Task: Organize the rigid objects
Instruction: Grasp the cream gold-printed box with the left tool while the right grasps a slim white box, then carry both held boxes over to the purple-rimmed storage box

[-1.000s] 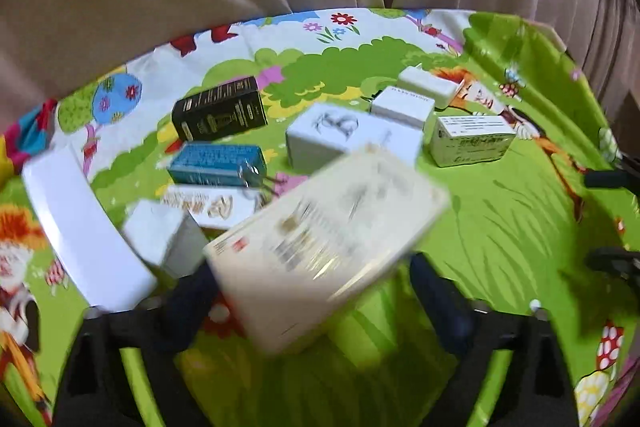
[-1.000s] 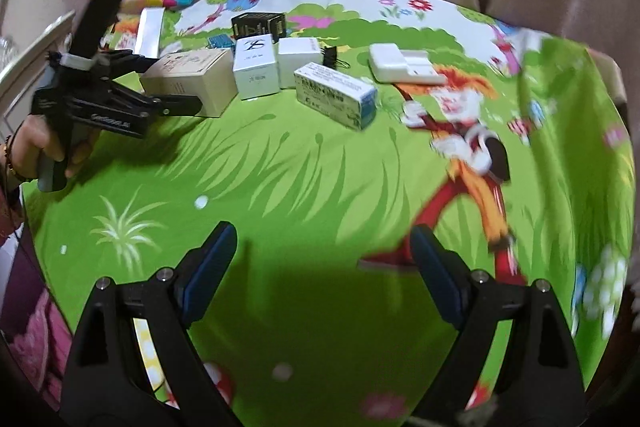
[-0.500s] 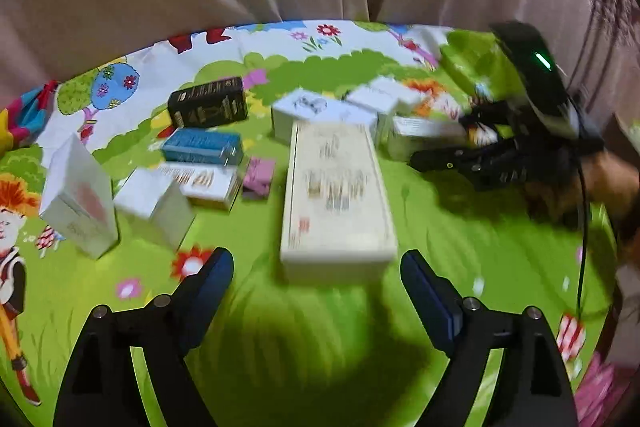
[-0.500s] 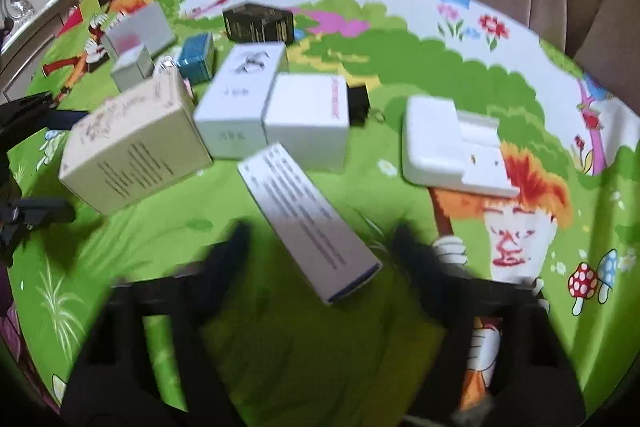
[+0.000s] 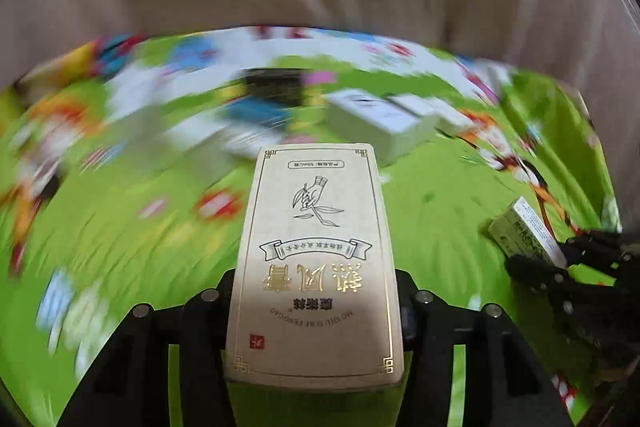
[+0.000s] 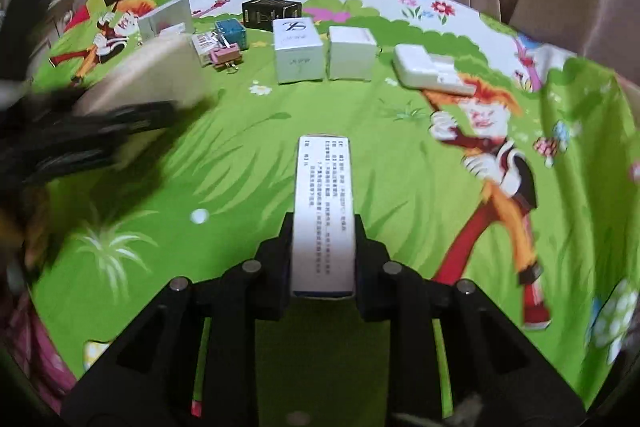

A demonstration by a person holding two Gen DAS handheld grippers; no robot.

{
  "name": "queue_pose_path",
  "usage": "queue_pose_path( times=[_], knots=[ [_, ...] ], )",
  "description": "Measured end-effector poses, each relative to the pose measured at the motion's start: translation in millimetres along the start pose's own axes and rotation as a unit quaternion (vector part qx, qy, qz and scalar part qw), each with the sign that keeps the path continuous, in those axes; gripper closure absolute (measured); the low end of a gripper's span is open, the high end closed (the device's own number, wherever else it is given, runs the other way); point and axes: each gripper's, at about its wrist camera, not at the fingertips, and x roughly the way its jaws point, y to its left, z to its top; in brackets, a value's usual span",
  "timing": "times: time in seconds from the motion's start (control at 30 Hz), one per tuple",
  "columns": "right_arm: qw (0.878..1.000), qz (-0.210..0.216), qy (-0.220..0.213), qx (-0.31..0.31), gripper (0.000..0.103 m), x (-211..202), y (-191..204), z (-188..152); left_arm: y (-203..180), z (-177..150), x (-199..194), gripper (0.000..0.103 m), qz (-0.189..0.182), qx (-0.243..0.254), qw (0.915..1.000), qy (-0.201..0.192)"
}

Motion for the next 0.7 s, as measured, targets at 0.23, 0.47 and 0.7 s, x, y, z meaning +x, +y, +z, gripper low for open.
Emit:
queue_pose_path(
  times=[0.23, 0.47, 0.7],
  knots=[
    [1.0, 0.008, 0.01, -0.012, 0.073, 2.1, 26.6, 4.3, 31.0, -8.9, -0.8, 0.05, 0.036, -0.01, 0.9986, 0.037],
    [0.999, 0.027, 0.043, -0.003, 0.034, 7.6, 15.1, 9.8, 36.6, -10.5, 4.1, 0.026, 0.005, -0.026, 0.9989, 0.037],
    [1.0, 0.01, 0.022, -0.006, 0.029, 10.0, 16.8, 7.5, 29.7, -10.9, 7.7, 0.015, 0.002, -0.013, 0.9989, 0.045]
  ],
)
